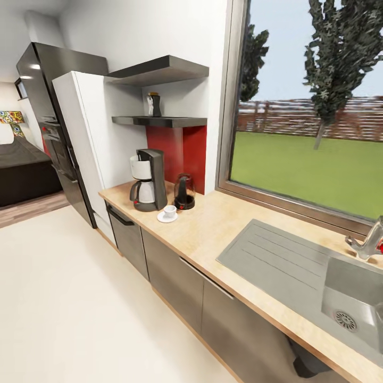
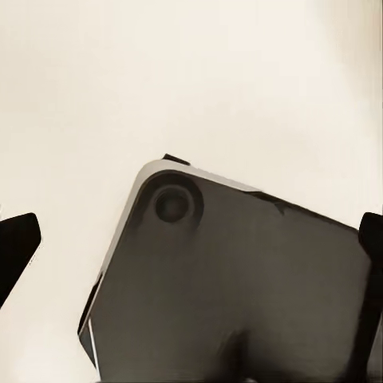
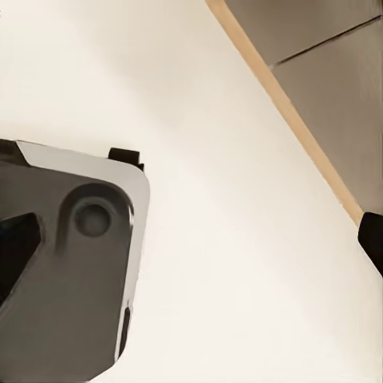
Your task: Set up a coffee station on the kitchen countertop: keep the coffee maker on the countertop, move the bottle of coffee from the kitchen shelf to the counter next to the coffee maker, place a paper coffee filter on top of the coffee maker, put the saucer next to the coffee maker with the coffee cup on the saucer, and place the electric kettle next to the coffee maker.
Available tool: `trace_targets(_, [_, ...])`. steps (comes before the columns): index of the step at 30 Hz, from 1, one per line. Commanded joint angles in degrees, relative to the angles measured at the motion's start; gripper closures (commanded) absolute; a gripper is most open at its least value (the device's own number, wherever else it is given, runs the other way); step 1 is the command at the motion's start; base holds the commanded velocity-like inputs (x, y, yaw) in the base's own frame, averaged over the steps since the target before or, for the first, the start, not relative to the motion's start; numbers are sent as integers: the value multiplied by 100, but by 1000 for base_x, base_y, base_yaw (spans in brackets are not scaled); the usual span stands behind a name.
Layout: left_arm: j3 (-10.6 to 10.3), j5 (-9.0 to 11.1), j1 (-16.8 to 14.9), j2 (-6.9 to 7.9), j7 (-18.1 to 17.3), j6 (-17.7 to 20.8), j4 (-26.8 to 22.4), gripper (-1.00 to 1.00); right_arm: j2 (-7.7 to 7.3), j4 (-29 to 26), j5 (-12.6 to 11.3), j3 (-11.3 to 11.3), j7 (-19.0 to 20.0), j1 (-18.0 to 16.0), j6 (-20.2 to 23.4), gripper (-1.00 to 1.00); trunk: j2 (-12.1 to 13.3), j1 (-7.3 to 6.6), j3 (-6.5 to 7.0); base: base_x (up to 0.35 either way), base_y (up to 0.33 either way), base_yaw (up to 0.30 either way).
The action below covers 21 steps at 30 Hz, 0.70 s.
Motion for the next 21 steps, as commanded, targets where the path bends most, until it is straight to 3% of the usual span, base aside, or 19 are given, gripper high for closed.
trace_targets(1, [-21,2,2,0,14,1,-9,-100,54,15,-2,44,-46,-7,-28,-100,-12,4,-11,0,0,0])
trace_targets(6, [-13,-30,2,9,-33,324,44,-100,121,14,80,20,-100,-6,-92,-100,-12,4,-11,0,0,0])
trace_targets(13, [-11,164,2,5,-148,424,85,-100,21,34,-2,-25,-55,-3,-404,-100,-12,4,-11,0,0,0])
trace_targets(21, [-24,145,2,-36,-165,-159,378,-100,-63,47,-132,-35,-40,-3,-441,-100,-12,4,-11,0,0,0])
